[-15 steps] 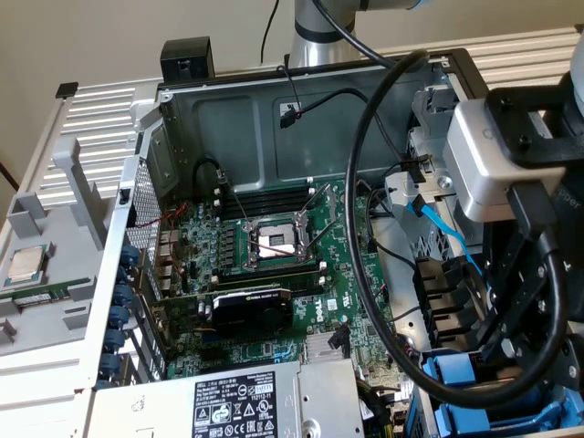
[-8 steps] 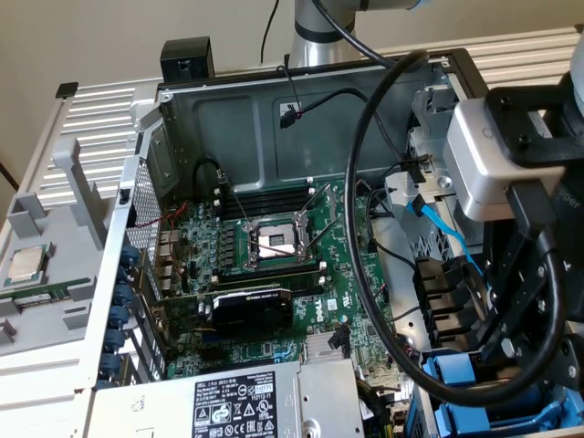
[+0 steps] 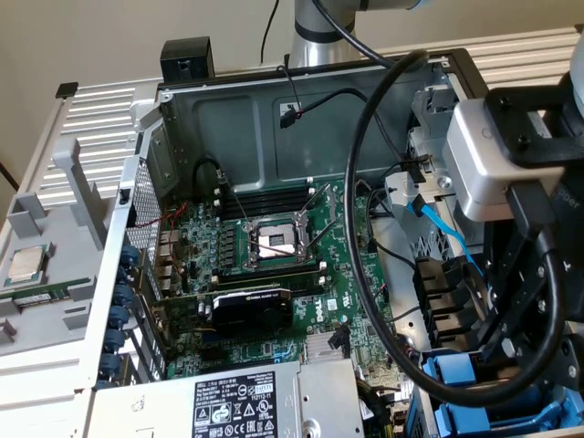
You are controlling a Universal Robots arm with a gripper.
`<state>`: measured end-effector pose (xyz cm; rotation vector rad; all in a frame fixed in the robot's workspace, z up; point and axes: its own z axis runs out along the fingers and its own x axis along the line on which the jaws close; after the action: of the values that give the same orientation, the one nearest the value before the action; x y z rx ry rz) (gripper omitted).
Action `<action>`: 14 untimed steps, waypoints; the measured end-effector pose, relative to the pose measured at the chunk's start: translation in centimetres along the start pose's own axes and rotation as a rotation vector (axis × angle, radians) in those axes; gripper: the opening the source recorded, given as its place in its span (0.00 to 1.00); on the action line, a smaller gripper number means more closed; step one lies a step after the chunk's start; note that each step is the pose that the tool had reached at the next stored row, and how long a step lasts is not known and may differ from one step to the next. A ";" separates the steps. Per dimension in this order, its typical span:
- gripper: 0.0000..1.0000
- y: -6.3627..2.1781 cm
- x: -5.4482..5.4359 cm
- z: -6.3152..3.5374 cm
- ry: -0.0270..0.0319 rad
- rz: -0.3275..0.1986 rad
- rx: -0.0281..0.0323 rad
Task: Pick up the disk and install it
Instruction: 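Insert the second disk wire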
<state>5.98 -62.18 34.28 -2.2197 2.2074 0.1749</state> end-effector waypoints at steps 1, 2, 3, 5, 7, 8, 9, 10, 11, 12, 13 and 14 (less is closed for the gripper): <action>0.16 0.00 0.0 0.00 0.0000 0.000 0.0014; 0.16 0.01 0.0 0.00 0.0001 0.000 0.0027; 0.16 0.01 0.0 0.01 0.0001 0.000 0.0038; 0.16 0.03 0.0 0.01 0.0001 0.000 0.0053; 0.16 0.07 0.0 0.02 0.0001 -0.001 0.0062; 0.16 0.08 0.0 0.02 0.0001 -0.001 0.0063; 0.16 0.10 0.0 0.04 0.0001 -0.001 0.0067; 0.16 0.13 0.0 0.05 0.0000 -0.001 0.0072; 0.16 0.14 0.0 0.06 0.0001 -0.001 0.0077; 0.16 0.15 0.0 0.07 0.0001 -0.001 0.0084; 0.16 0.16 0.0 0.08 0.0002 -0.001 0.0089; 0.16 0.16 0.0 0.09 0.0002 -0.001 0.0095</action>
<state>5.81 -62.17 34.20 -2.2160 2.2026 0.1639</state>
